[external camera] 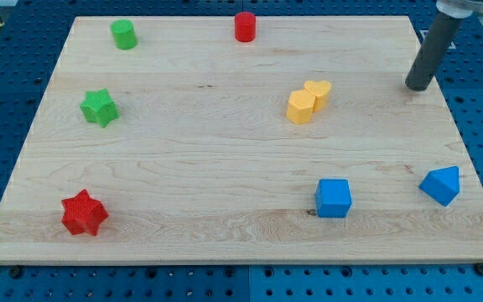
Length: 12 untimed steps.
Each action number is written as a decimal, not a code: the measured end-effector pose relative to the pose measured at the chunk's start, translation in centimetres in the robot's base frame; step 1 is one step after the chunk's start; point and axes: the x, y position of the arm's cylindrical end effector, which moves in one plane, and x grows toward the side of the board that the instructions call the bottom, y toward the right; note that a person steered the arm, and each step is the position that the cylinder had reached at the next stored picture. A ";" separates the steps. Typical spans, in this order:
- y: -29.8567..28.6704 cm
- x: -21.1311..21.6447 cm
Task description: Slide the blue triangle to the top of the blue cube
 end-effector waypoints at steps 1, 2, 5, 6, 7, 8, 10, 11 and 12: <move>0.2 1.0; 0.4 1.0; 4.3 4.4; 4.3 5.8; 4.3 6.5; 4.8 8.8; 5.7 10.8; 5.7 11.6; 5.7 12.4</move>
